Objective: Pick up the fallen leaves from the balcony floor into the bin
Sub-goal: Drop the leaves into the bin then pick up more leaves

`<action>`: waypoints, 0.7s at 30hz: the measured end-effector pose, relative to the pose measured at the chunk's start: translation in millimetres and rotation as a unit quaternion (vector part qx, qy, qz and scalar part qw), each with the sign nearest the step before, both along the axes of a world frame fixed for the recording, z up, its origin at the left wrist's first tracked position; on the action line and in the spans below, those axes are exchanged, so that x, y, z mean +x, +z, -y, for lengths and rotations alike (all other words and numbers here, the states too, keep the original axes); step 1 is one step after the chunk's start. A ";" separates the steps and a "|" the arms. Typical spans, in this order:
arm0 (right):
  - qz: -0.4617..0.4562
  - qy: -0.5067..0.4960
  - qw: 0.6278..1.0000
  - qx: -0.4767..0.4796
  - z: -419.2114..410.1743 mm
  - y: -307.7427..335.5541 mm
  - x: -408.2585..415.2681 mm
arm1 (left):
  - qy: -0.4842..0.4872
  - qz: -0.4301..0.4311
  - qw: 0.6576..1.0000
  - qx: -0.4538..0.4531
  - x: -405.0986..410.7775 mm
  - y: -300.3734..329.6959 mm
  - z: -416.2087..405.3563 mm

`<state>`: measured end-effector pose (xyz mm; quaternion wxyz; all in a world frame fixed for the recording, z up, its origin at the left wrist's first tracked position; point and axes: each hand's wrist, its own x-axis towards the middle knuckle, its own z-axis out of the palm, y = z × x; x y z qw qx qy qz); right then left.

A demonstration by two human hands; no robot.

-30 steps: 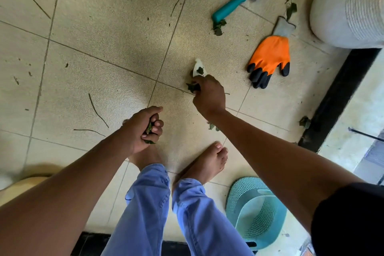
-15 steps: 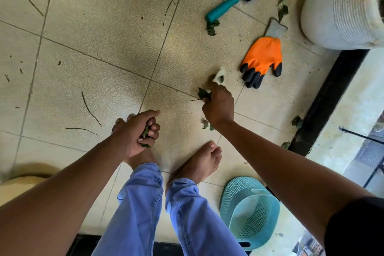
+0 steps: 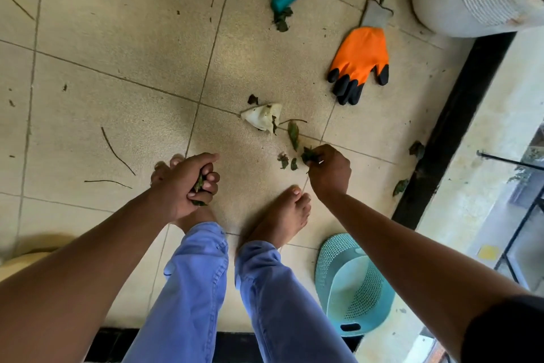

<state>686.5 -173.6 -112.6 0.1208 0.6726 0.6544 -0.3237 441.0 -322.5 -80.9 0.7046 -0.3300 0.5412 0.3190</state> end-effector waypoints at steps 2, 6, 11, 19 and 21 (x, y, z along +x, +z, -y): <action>-0.020 0.030 0.999 -0.004 -2.9 -0.9 -0.9 | -0.011 0.002 1.000 -0.004 4.9 0.6 -0.3; -0.041 0.205 0.978 0.010 -9.6 -13.5 -15.9 | -0.031 0.000 1.000 -0.005 14.1 4.8 -4.2; -0.019 0.304 0.951 0.047 -15.0 -39.1 -16.0 | -0.042 -0.004 0.999 -0.009 18.2 3.0 -6.7; -0.061 0.010 0.997 0.048 -40.8 -35.2 8.2 | -0.064 -0.003 0.998 -0.010 23.0 5.6 -9.4; -0.068 -0.120 0.989 0.047 -49.0 -25.3 25.4 | -0.070 -0.005 0.997 -0.010 24.2 4.9 -10.7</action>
